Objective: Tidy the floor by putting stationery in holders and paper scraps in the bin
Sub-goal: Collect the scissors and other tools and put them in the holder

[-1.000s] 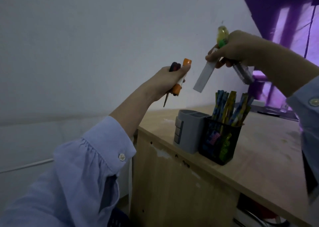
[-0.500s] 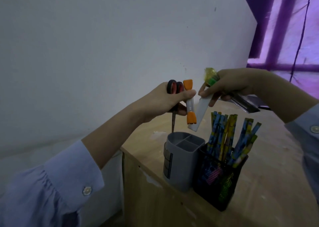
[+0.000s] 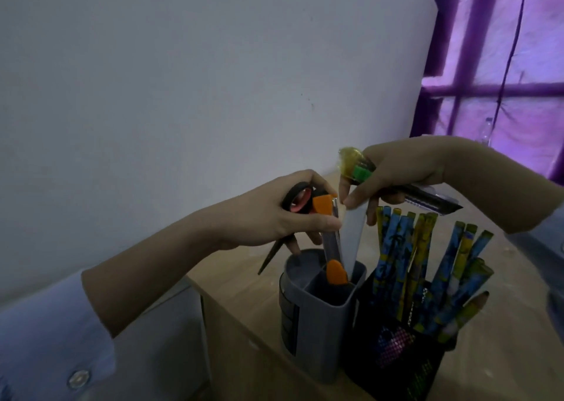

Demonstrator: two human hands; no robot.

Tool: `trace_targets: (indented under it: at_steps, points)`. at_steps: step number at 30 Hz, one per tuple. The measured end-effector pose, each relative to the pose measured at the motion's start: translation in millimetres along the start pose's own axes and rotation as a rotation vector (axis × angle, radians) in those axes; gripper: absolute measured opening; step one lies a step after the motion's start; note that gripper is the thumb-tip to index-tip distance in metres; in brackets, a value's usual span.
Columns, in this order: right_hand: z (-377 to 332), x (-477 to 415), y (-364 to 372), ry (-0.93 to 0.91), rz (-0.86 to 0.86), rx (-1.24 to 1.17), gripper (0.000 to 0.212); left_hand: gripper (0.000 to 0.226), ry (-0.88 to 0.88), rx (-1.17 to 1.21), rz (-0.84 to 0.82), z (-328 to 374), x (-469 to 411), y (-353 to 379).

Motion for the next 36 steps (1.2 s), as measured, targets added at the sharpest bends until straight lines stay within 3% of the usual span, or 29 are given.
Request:
trace_targets:
  at_steps: [5,9,14,21,24,28,33,36]
  points:
    - [2.6,-1.1,10.6,-0.019,-0.055,0.053,0.009,0.041,0.089,-0.044,-0.075,6.5,3.1,-2.5]
    - [1.8,-2.2,16.8,-0.010,-0.071,0.059,0.023,0.046,0.153,-0.127,-0.136,15.0,4.5,-3.2]
    - [-5.7,3.0,18.0,-0.029,-0.043,0.083,0.026,0.044,0.167,-0.112,-0.094,21.9,7.3,-14.1]
    - [-3.2,6.5,20.2,-0.068,-0.025,0.103,0.008,0.044,0.192,-0.351,-0.217,15.9,7.6,8.4]
    - [-1.6,3.8,18.8,-0.091,-0.038,0.104,0.026,0.045,0.173,-0.422,-0.253,10.3,6.0,18.6]
    - [2.6,2.4,20.4,-0.063,-0.074,0.070,0.009,0.044,0.162,-0.504,-0.291,4.9,6.0,27.1]
    - [11.8,-2.1,20.9,-0.017,-0.092,0.006,0.033,0.046,0.141,-0.463,-0.302,3.2,5.8,25.7]
    - [14.7,-1.6,24.5,-0.008,-0.132,-0.041,0.032,0.040,0.136,-0.333,-0.343,9.4,7.5,24.2]
Point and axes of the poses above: each hand's wrist, its own x-axis away from the middle knuckle, its own y-axis out of the palm, z = x × y, the point moved 7 cm from there along -x, towards the middle knuckle, and after that the axes turned 12 degrees about -x, right-handed, at the moved point
